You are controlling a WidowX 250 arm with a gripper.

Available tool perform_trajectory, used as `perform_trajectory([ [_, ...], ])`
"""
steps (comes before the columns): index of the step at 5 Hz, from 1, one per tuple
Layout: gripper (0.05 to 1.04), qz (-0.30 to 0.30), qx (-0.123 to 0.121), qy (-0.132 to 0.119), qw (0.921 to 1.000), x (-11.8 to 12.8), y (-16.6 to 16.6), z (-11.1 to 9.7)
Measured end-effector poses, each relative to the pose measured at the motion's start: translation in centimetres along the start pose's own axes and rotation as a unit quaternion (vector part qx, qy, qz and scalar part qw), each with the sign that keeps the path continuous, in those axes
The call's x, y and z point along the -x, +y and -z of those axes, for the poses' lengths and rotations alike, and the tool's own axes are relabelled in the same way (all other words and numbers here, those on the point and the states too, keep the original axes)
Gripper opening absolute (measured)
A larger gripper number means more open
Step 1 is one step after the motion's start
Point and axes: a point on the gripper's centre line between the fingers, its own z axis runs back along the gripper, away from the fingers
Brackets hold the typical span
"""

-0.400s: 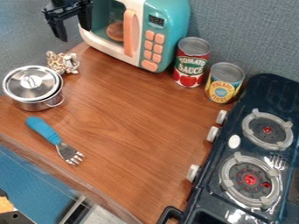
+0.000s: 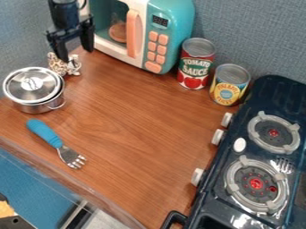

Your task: Move the blue fork beside the stove

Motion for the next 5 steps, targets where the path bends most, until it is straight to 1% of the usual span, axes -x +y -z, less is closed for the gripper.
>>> perform_trajectory([
  [1,1.0,0.001,0.026,-0.045,0.9986,0.6,1.1,-3.3],
  [2,1.0,0.002,0.043,-0.064,0.997,2.4,3.2,-5.1],
  [3,1.0,0.002,0.05,-0.068,0.9964,5.2,6.1,-5.9],
  [4,1.0,0.019,0.053,-0.063,0.9964,8.6,9.6,-4.8],
  [5,1.0,0.037,0.01,-0.103,0.9939,9.6,13.3,-2.4],
])
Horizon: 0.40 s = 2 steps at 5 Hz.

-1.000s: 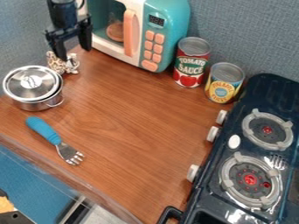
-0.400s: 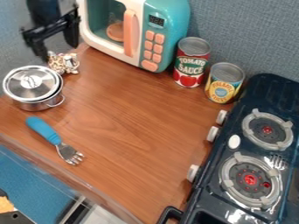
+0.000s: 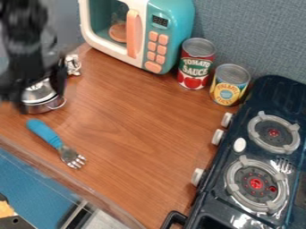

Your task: Move the blue fork beside the stove

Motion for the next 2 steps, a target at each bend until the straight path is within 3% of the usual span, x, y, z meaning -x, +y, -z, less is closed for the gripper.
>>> perform_trajectory([
  [2,1.0,0.004,-0.018,0.009,0.9998,0.1,2.4,3.8],
])
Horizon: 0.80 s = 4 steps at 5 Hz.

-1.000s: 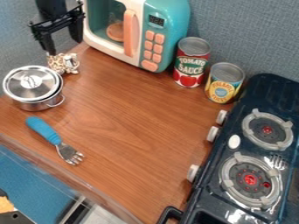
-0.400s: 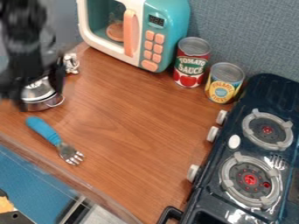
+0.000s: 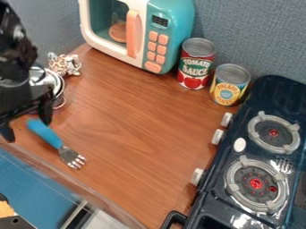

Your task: Move the blue fork beside the stove

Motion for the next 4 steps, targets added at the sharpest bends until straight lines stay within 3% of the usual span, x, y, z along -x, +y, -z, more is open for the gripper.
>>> perform_trajectory([
  [1,1.0,0.002,-0.005,0.006,1.0,0.1,-0.1,1.6],
  [3,1.001,0.009,0.021,0.016,0.9996,0.3,-2.3,2.4],
  [4,1.001,0.024,0.02,0.014,0.9994,0.2,-2.8,2.7],
])
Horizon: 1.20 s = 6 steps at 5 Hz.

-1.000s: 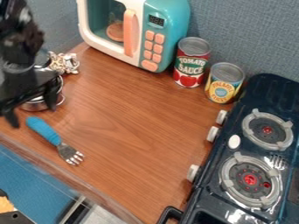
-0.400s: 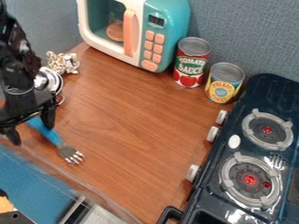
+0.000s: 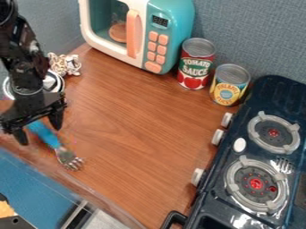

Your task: Move the blue fork beside the stove

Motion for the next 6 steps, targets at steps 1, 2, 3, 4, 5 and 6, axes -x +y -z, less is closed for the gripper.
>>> perform_trajectory([
  [1,0.957,0.009,-0.008,0.001,0.9999,0.0,-0.4,0.6],
  [2,0.728,0.011,-0.018,-0.003,0.9998,0.1,-0.2,0.9],
  [3,0.507,0.011,-0.019,-0.002,0.9998,0.3,0.0,0.8],
  [4,0.394,0.0,0.009,0.0,1.0,0.7,-0.8,0.3],
  [5,0.387,0.012,0.024,-0.008,0.9996,1.4,-1.6,-1.9],
  [6,0.387,0.053,0.07,-0.011,0.9961,2.9,-4.4,-5.6],
])
